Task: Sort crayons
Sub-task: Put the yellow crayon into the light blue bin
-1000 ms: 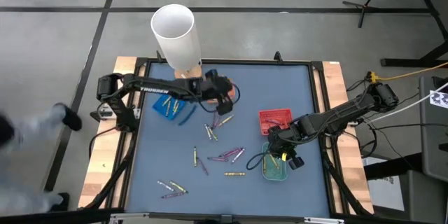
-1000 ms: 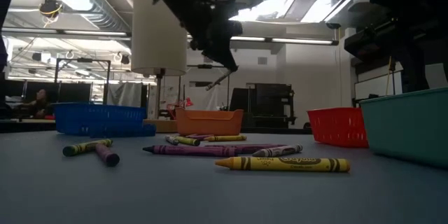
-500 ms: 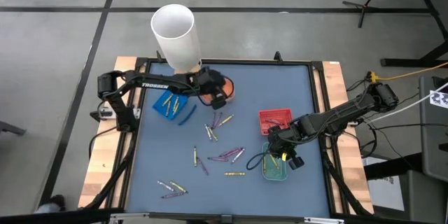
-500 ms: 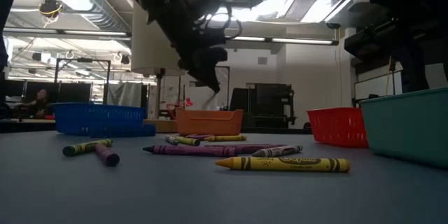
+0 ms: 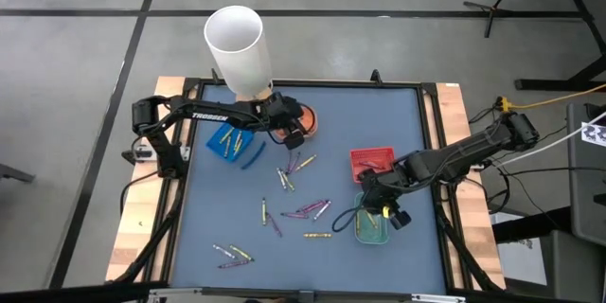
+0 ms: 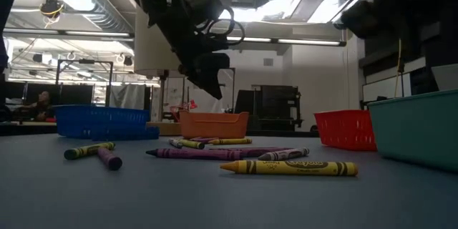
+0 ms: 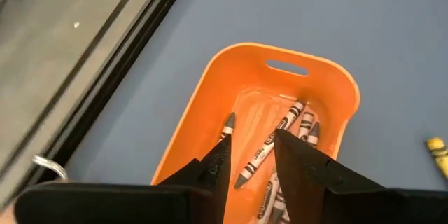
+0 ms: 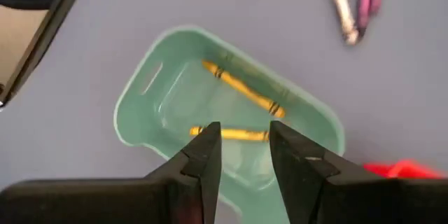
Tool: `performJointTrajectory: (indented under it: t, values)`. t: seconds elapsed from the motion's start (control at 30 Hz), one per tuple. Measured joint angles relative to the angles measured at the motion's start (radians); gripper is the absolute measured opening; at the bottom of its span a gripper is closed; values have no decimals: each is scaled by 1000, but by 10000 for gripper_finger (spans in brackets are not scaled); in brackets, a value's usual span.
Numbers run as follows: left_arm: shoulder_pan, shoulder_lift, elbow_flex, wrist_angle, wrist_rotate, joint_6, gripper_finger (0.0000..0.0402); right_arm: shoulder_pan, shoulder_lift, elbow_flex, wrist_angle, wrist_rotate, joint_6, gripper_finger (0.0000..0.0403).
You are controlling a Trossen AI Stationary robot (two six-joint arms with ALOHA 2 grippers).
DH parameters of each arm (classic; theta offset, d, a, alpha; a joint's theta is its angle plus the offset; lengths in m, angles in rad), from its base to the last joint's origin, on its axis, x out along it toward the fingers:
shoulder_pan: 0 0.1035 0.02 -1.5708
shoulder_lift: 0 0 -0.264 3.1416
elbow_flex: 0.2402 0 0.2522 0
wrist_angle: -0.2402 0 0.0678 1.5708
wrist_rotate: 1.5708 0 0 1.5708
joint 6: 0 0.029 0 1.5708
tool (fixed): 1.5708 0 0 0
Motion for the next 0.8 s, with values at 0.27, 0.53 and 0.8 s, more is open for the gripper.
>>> performJointTrajectory:
  t: [0.27, 0.53, 0.8]
  values:
    - [-2, 0, 0, 0, 0, -87, 92, -8, 0, 42, 133, 269, -212, 120]
    - [-5, 0, 0, -4, 18, -88, 92, -100, 33, 41, 271, 327, -285, 120]
    - [-54, -61, -2, -49, 51, -83, 92, -255, 117, 41, 315, 318, -311, 120]
